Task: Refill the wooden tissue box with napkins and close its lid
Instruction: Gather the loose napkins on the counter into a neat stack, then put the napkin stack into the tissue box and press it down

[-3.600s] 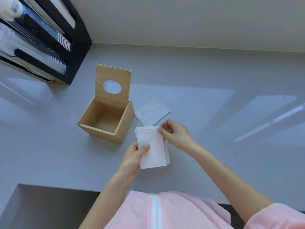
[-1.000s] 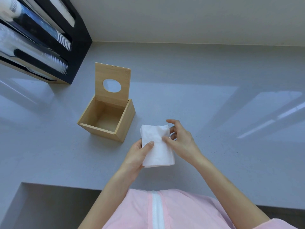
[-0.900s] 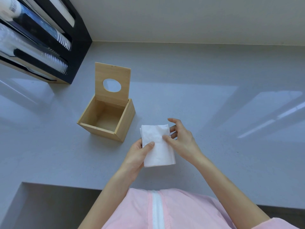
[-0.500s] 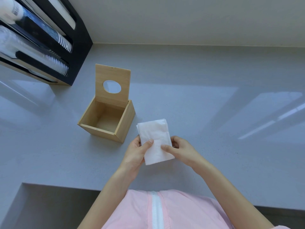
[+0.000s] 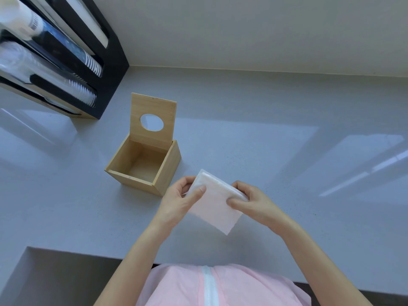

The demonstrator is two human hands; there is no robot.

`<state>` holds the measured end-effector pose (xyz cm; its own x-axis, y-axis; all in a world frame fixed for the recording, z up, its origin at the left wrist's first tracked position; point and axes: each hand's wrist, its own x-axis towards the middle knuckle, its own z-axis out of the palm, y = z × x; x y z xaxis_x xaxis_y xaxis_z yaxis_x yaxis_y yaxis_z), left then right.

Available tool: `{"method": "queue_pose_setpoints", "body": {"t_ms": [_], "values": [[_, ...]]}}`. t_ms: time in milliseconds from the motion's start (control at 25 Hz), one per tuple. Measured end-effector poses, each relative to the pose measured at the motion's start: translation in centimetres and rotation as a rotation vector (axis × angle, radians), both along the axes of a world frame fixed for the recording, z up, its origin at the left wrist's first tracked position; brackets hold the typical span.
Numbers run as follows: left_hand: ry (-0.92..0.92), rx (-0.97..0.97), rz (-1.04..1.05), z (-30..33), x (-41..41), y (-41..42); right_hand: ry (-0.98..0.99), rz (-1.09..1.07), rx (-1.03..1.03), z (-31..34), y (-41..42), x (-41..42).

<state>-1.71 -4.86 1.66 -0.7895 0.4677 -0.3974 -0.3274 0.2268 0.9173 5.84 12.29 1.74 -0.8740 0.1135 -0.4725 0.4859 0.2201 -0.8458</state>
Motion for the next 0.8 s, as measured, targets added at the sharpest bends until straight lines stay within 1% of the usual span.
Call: {"method": "queue_pose_setpoints", "body": {"t_ms": [80, 160, 360, 520, 720, 800], "values": [[0.069, -0.045, -0.015, 0.5, 0.2, 0.3, -0.006, 0.011, -0.005, 0.5, 0.3, -0.1], [0.094, -0.044, 0.026, 1.0, 0.2, 0.3, 0.01, -0.005, -0.043, 0.9, 0.3, -0.2], [0.025, 0.058, 0.15, 2.4, -0.7, -1.2, 0.056, -0.149, -0.265, 1.3, -0.6, -0.6], [0.04, 0.06, 0.109, 2.9, -2.2, -3.3, 0.065, -0.281, -0.233, 1.1, -3.0, -1.5], [0.083, 0.026, 0.115, 3.1, -4.0, -6.7, 0.072, -0.366, -0.245, 1.4, -6.1, -2.9], [0.128, -0.017, 0.097, 3.1, -5.0, -8.1, 0.077, -0.386, -0.227, 1.4, -7.3, -3.5]]}}
